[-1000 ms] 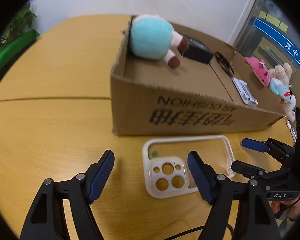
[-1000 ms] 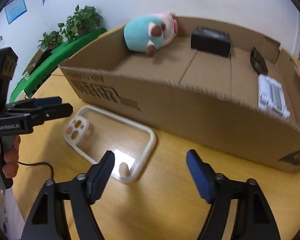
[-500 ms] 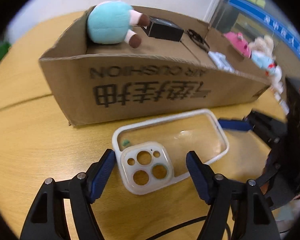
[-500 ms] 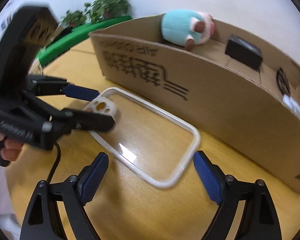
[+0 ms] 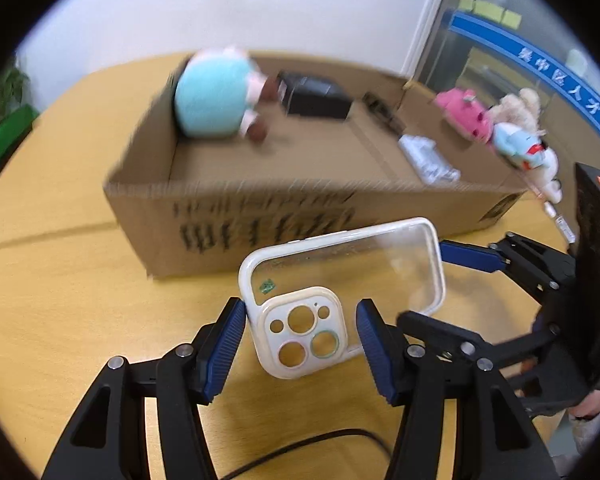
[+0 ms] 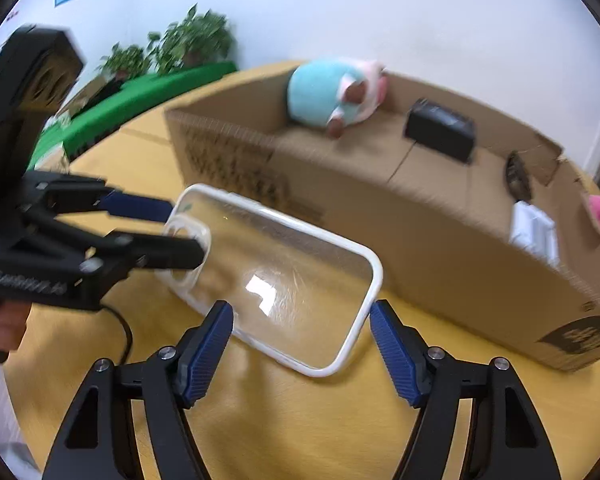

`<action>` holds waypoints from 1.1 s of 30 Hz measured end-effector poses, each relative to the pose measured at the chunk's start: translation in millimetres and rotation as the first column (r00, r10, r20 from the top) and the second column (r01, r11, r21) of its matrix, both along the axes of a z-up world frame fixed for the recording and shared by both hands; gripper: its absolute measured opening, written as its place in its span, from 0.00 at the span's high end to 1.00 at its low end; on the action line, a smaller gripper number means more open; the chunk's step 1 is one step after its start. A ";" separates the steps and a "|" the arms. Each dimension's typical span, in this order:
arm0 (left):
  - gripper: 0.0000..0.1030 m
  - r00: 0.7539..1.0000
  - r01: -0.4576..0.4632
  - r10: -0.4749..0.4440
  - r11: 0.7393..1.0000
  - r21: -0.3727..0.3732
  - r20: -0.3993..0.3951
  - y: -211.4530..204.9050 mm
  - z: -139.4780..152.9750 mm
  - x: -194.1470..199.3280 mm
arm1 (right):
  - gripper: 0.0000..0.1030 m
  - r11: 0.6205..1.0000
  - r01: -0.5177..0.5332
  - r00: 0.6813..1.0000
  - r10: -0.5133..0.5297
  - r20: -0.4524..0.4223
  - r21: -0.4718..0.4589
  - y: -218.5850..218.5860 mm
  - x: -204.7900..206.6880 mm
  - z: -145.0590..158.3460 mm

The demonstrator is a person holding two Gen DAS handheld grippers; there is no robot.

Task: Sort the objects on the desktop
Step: 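Lift the phone case with the left gripper and carry it over the box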

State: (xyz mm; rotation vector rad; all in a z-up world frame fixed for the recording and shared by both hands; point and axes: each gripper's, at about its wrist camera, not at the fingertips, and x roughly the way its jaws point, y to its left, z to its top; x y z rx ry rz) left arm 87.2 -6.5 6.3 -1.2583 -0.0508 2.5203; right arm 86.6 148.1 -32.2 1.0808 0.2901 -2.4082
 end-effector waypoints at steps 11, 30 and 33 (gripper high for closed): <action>0.46 0.975 -0.025 0.033 0.999 0.038 -0.220 8.2 79.0 -13.8 | 0.32 0.993 0.042 0.990 -0.056 -0.129 -0.110 16.0 2.0 69.4; 0.46 0.997 -0.077 0.078 0.997 -0.032 0.028 -9.2 27.9 -125.2 | 0.32 0.984 0.104 0.986 -0.083 0.146 -0.146 2.8 -126.7 26.7; 0.46 0.988 -0.093 0.100 0.994 -0.065 0.119 -10.5 10.3 -133.2 | 0.30 0.985 0.110 0.975 -0.080 0.207 -0.135 -5.2 -136.4 15.4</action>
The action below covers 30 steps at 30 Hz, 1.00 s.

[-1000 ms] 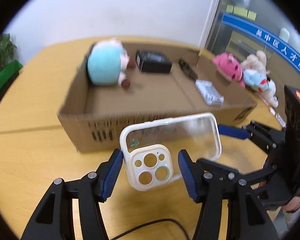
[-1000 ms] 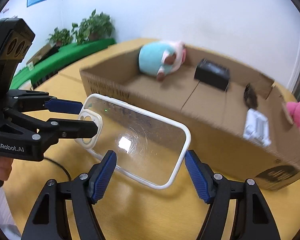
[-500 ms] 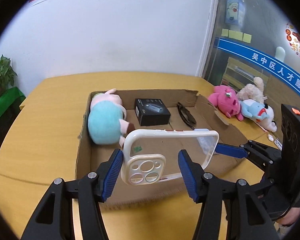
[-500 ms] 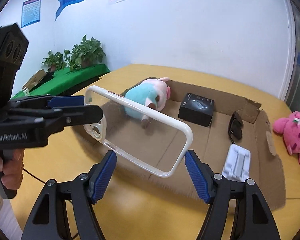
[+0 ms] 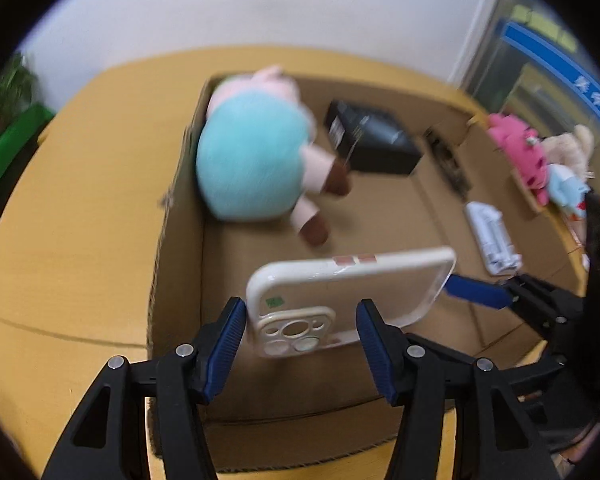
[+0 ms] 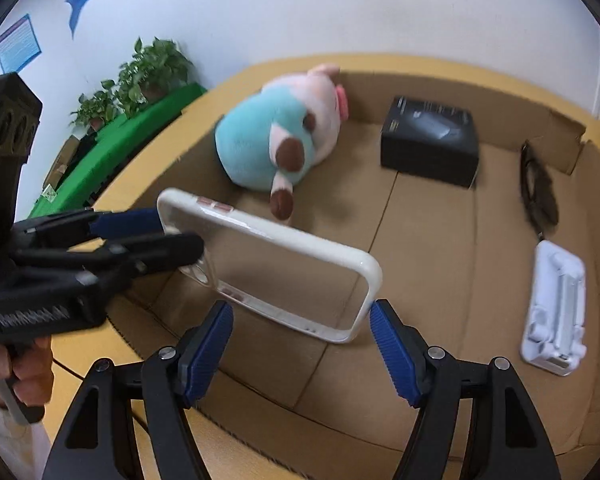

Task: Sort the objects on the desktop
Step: 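Lift the phone case with the left gripper and carry it over the box, then open the left gripper to drop the phone case into the box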

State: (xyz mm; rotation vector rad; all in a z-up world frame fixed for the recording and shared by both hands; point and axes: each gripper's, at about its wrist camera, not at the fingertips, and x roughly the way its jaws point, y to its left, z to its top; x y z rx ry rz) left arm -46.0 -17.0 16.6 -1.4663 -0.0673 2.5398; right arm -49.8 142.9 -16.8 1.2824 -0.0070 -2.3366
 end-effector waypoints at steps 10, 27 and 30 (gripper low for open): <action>0.46 1.000 0.000 0.000 0.999 0.045 -0.002 1.0 -0.5 -1.3 | 0.24 0.999 -0.031 0.998 0.030 0.052 0.013 -11.7 -2.7 -7.1; 0.21 0.891 -0.080 0.047 0.995 -0.055 -0.452 26.8 2.2 53.7 | 0.00 0.932 0.363 0.860 -0.342 -0.380 -0.018 141.7 71.0 17.3; 0.21 0.884 -0.139 0.087 0.987 -0.081 -0.460 28.6 -12.1 47.9 | 0.00 0.932 0.362 0.843 -0.330 -0.425 -0.007 136.3 74.3 6.0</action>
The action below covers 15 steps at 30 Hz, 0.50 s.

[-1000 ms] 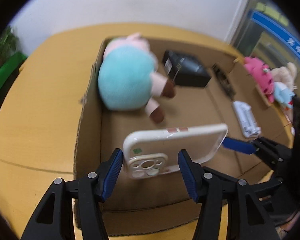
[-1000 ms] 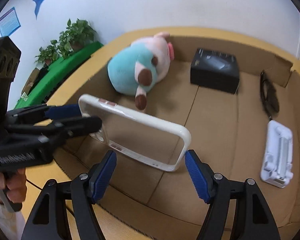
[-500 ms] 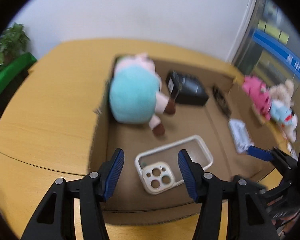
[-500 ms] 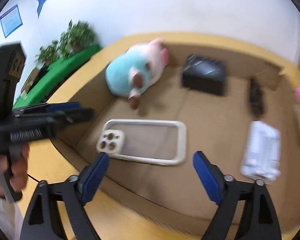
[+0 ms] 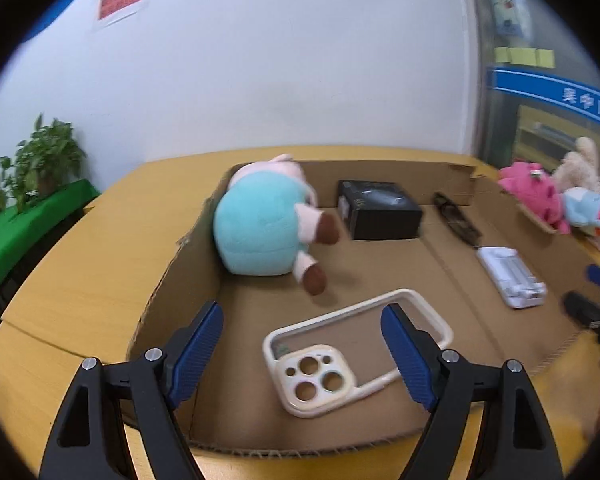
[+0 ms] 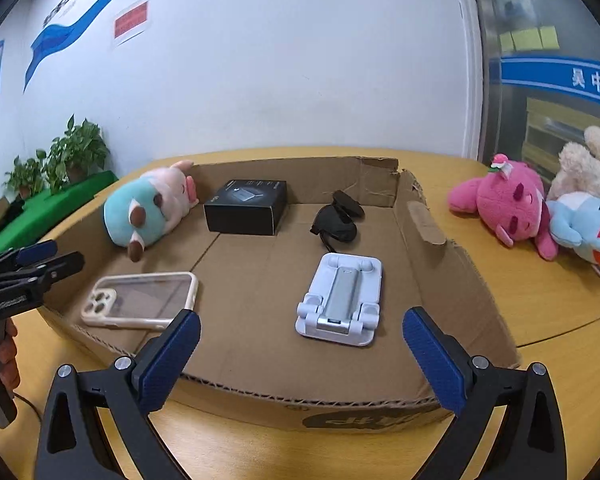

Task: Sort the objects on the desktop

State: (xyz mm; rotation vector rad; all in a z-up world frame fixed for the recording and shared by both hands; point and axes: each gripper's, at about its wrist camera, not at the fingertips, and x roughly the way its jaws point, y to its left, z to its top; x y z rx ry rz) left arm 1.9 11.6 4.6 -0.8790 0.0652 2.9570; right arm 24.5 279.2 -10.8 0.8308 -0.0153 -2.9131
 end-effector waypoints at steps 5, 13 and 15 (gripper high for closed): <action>0.21 0.999 -0.034 0.033 0.999 -0.029 -0.035 2.7 -3.7 6.4 | 0.00 1.000 0.022 0.998 -0.022 -0.059 0.007 -2.2 1.5 -4.8; 0.21 0.990 -0.093 0.090 0.995 -0.026 -0.105 3.5 -5.6 16.6 | 0.00 1.000 0.029 0.996 -0.028 -0.083 0.011 -2.0 3.5 -4.3; 0.20 0.991 -0.092 0.088 0.995 -0.027 -0.105 3.6 -4.7 15.4 | 0.00 0.999 0.034 0.996 -0.032 -0.083 0.013 -2.3 2.5 -4.2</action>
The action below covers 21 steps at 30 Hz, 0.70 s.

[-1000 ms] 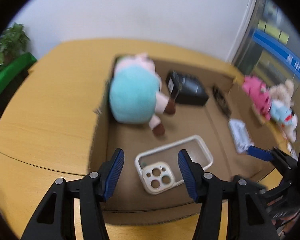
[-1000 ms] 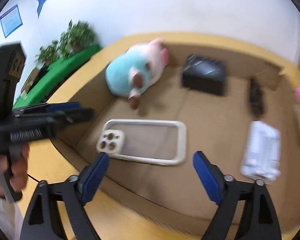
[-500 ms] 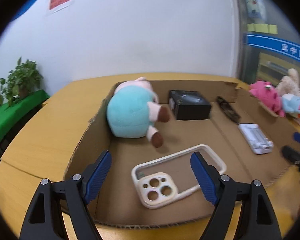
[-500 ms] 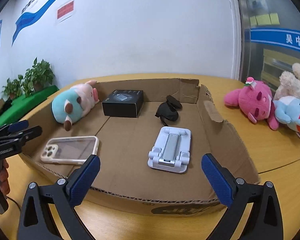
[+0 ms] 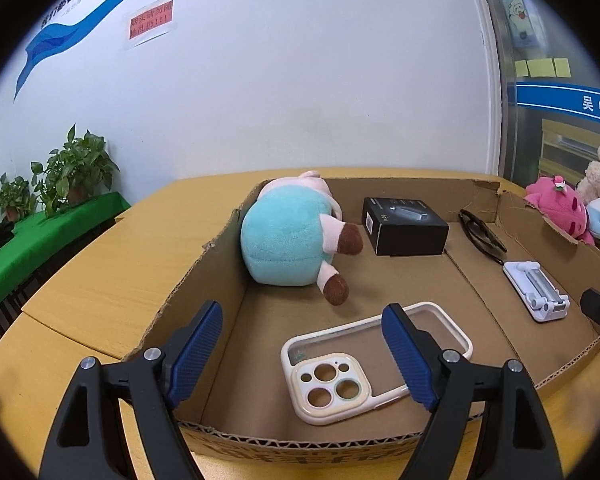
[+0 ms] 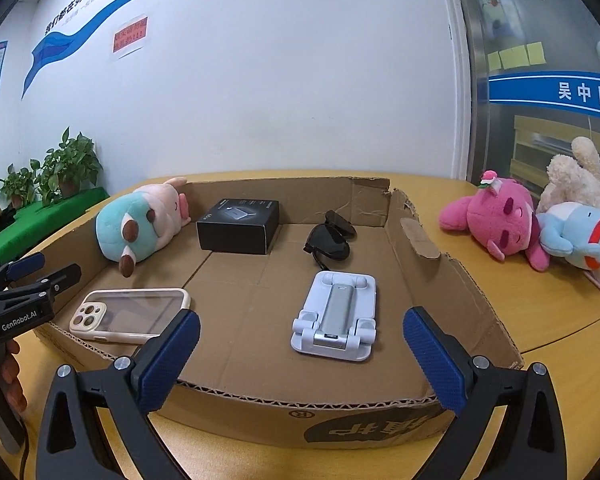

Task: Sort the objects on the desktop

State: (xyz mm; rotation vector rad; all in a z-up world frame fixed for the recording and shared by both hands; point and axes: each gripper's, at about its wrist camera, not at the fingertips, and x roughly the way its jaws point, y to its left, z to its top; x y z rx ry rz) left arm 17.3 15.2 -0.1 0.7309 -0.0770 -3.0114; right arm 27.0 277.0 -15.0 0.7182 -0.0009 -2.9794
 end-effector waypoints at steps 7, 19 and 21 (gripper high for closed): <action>0.20 1.000 -0.001 0.001 1.000 -0.002 0.000 0.1 0.0 -2.2 | 0.00 1.000 0.023 1.000 -0.023 -0.001 0.005 -1.2 -2.3 -0.7; 0.12 1.000 0.006 -0.006 1.000 -0.011 0.015 2.5 -2.9 -3.0 | 0.00 1.000 -0.027 0.999 0.028 0.034 -0.013 -5.8 -8.8 -3.0; 0.12 1.000 0.006 -0.005 1.000 -0.011 0.014 2.6 -3.0 -2.9 | 0.00 1.000 -0.027 0.999 0.028 0.036 -0.014 -6.1 -8.6 -3.5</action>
